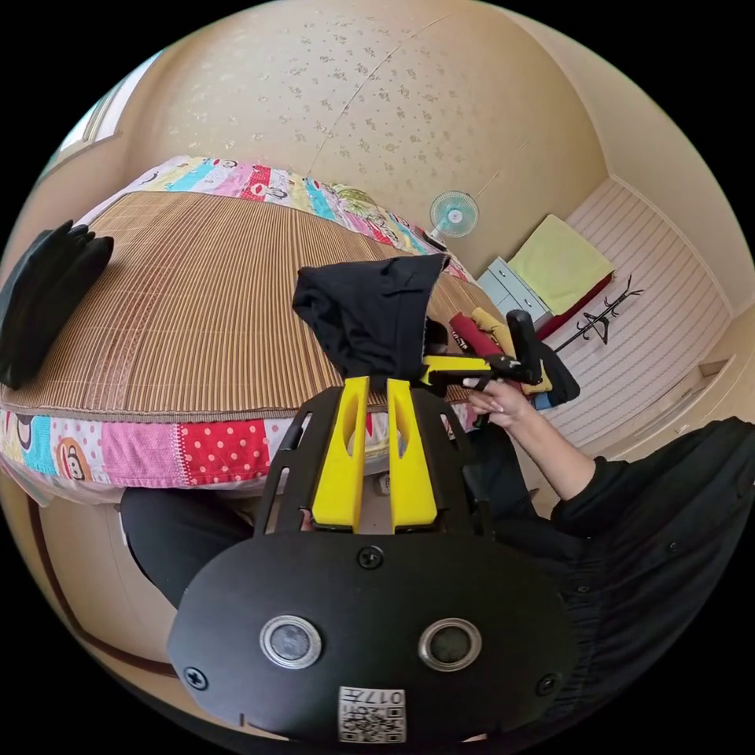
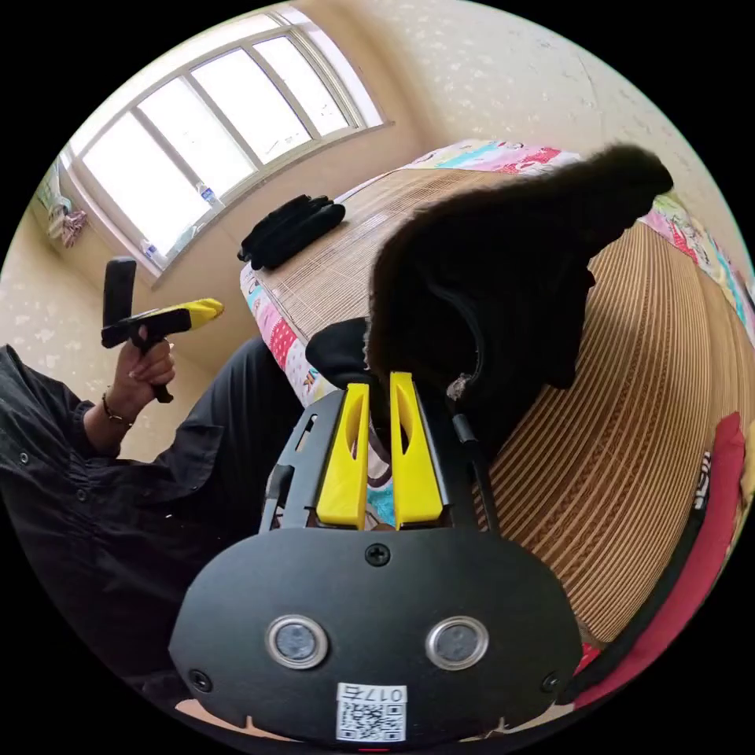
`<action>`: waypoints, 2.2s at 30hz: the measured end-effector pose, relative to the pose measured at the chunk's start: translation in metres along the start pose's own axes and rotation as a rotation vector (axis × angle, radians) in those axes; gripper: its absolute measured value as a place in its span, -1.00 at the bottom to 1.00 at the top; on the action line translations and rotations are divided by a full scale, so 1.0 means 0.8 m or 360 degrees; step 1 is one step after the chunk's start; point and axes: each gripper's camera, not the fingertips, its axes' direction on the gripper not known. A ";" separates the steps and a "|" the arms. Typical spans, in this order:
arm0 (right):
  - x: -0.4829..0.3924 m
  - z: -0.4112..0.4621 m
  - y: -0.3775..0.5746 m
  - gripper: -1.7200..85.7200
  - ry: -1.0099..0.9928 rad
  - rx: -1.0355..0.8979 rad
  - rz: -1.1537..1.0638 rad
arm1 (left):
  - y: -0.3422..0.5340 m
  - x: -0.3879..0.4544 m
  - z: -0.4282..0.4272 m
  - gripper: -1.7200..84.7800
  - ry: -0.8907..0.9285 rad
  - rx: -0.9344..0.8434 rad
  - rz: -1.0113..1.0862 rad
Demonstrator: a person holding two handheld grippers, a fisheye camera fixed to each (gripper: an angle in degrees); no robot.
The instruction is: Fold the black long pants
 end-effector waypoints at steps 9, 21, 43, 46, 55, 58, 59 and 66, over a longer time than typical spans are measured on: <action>-0.107 0.018 0.019 -0.82 0.0227 -0.0116 -0.0310 | -0.034 0.009 0.081 -0.64 0.0174 -0.0139 0.0087; -0.051 -0.072 0.057 -0.82 -0.0020 0.0147 -0.0173 | -0.072 0.005 0.097 -0.88 0.0138 -0.0093 0.0077; 0.049 -0.069 0.006 -0.71 0.0532 0.0402 -0.0425 | -0.153 -0.091 0.003 -0.85 0.0407 0.0173 0.0017; 0.092 -0.100 0.001 -0.83 0.0073 0.0619 -0.0168 | -0.135 -0.117 -0.007 -0.66 0.0379 0.0146 -0.0023; 0.089 -0.173 -0.020 -0.89 -0.0090 0.0878 0.0088 | 0.015 -0.170 0.003 -0.63 0.0513 0.0100 -0.0222; 0.038 -0.209 -0.028 -0.90 0.0000 0.0962 -0.0033 | 0.055 -0.145 0.022 -0.59 0.0443 0.0000 -0.0180; 0.015 -0.226 -0.028 -0.91 0.0044 0.1001 -0.0087 | 0.061 -0.138 0.023 -0.58 0.0430 0.0004 -0.0159; -0.097 -0.292 -0.010 -0.92 0.0358 0.1167 -0.0234 | 0.109 -0.063 -0.043 -0.50 0.0170 0.0399 0.0160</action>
